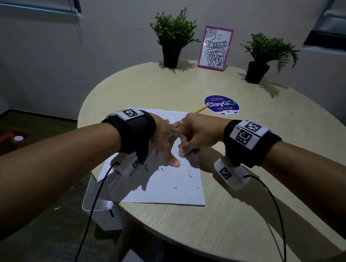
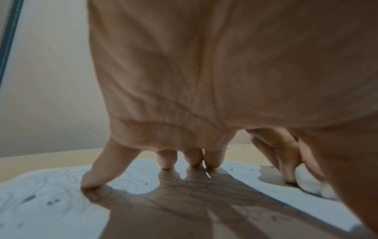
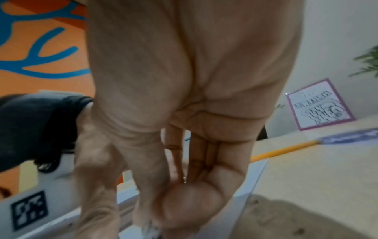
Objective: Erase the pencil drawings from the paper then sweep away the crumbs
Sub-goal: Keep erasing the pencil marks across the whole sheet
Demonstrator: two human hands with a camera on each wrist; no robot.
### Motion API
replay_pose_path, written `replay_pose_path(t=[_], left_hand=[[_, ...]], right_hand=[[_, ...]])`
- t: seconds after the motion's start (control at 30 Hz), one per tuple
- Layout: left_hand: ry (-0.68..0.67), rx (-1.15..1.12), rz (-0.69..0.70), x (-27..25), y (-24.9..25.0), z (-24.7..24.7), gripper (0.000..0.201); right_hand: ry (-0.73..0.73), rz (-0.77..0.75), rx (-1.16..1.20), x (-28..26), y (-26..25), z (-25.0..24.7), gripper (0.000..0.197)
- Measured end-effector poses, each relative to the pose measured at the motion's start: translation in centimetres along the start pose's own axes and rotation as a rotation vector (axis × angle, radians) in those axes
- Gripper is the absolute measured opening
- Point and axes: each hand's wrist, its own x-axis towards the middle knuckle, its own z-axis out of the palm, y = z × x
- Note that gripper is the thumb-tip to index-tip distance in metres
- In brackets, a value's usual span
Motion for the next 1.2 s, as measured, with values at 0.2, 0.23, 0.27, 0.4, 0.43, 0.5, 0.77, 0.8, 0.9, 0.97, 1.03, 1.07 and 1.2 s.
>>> replay_pose_path(t=[0.2, 0.23, 0.27, 0.4, 0.43, 0.5, 0.77, 0.8, 0.9, 0.97, 1.03, 1.07, 1.2], left_hand=[[-0.003, -0.005, -0.001, 0.5, -0.4, 0.1, 0.112], [0.0, -0.006, -0.008, 0.5, -0.4, 0.1, 0.111], [0.002, -0.008, -0.017, 0.4, -0.4, 0.1, 0.107], [0.02, -0.019, -0.007, -0.2, 0.1, -0.1, 0.086], [0.024, -0.024, -0.006, -0.3, 0.1, -0.1, 0.085], [0.017, -0.031, -0.011, -0.3, 0.0, -0.1, 0.094], [0.022, -0.009, -0.001, -0.1, 0.0, 0.1, 0.084], [0.026, -0.001, 0.005, -0.2, 0.1, 0.1, 0.085], [0.022, 0.008, 0.016, 0.0, 0.0, 0.2, 0.099], [0.013, 0.007, 0.007, 0.1, -0.2, 0.2, 0.102], [0.011, -0.001, -0.004, 0.1, -0.1, 0.1, 0.096], [0.007, -0.001, -0.006, 0.1, 0.0, 0.1, 0.091], [-0.004, 0.055, 0.007, 0.0, 0.5, 0.3, 0.092]], right_hand=[[0.21, 0.042, -0.08, 1.2, 0.6, -0.6, 0.022], [0.218, 0.044, -0.093, 1.1, 0.5, -0.4, 0.023], [0.19, 0.033, -0.102, 0.9, 0.3, -0.3, 0.024], [-0.023, -0.02, -0.142, -0.1, -1.0, -0.3, 0.023], [-0.003, -0.016, -0.176, 0.1, -1.0, -0.5, 0.017], [0.112, 0.017, -0.229, 0.8, -0.9, -0.8, 0.01], [0.1, -0.077, -0.257, -0.3, -1.6, 0.7, 0.009], [0.082, -0.078, -0.248, -0.4, -1.5, 0.5, 0.011], [0.174, -0.026, -0.237, 0.5, -0.6, -0.2, 0.015], [0.238, 0.009, -0.234, 1.1, -0.5, 0.1, 0.014], [0.209, 0.005, -0.247, 1.0, -0.8, 1.0, 0.014], [0.173, -0.018, -0.244, 0.7, -0.9, 1.5, 0.014], [0.113, -0.093, -0.264, 0.2, -1.3, 1.5, 0.017]])
